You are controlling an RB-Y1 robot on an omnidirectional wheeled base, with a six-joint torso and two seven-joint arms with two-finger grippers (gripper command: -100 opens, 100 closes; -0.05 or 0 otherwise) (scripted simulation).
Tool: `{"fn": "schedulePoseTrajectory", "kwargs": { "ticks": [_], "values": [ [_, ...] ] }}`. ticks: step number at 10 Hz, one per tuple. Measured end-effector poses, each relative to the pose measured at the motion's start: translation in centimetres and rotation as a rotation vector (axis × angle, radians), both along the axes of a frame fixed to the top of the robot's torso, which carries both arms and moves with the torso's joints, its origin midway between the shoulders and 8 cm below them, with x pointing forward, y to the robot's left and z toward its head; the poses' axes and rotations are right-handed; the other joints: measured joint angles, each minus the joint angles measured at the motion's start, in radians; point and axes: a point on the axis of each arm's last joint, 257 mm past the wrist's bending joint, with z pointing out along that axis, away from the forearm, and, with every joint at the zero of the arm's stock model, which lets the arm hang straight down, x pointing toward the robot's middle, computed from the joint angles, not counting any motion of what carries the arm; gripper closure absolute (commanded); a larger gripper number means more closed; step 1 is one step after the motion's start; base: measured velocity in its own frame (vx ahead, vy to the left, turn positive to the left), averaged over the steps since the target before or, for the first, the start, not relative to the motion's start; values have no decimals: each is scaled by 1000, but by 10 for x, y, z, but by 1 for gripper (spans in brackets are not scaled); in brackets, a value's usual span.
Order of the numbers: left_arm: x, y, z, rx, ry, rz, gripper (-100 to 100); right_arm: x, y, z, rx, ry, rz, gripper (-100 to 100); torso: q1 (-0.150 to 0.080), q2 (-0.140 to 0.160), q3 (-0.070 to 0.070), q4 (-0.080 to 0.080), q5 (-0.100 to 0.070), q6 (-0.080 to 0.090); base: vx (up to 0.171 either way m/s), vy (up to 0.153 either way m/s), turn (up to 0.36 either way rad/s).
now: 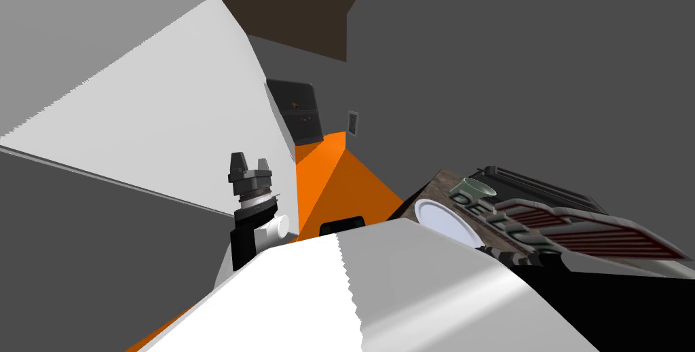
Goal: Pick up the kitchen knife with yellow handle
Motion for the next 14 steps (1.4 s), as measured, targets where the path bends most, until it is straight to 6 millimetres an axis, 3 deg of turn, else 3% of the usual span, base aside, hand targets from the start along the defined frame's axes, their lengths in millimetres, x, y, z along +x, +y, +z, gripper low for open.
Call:
{"fn": "schedulePoseTrajectory", "kwargs": {
  "ticks": [7,8,12,13,14],
  "values": [
    [0,0,0,0,0,0,0,-8,2,-18,-1,-10,-7,-100,-1,0,0,0,-2,0,0,-7,11],
    [0,0,0,0,0,0,0,-8,2,-18,-2,-10,-6,100,-2,0,0,0,-2,0,-6,-6,-29],
    [0,0,0,0,0,0,0,-13,1,-17,-4,0,-11,100,-7,-1,0,2,-10,-3,-2,-1,-1],
    [0,0,0,0,0,0,0,-14,1,-17,-5,2,-12,0,-7,-1,1,3,-10,-3,0,0,0],
    [0,0,0,0,0,0,0,-14,1,-17,-5,2,-12,100,-8,-1,1,3,-11,-4,1,8,1]
  ]
}}
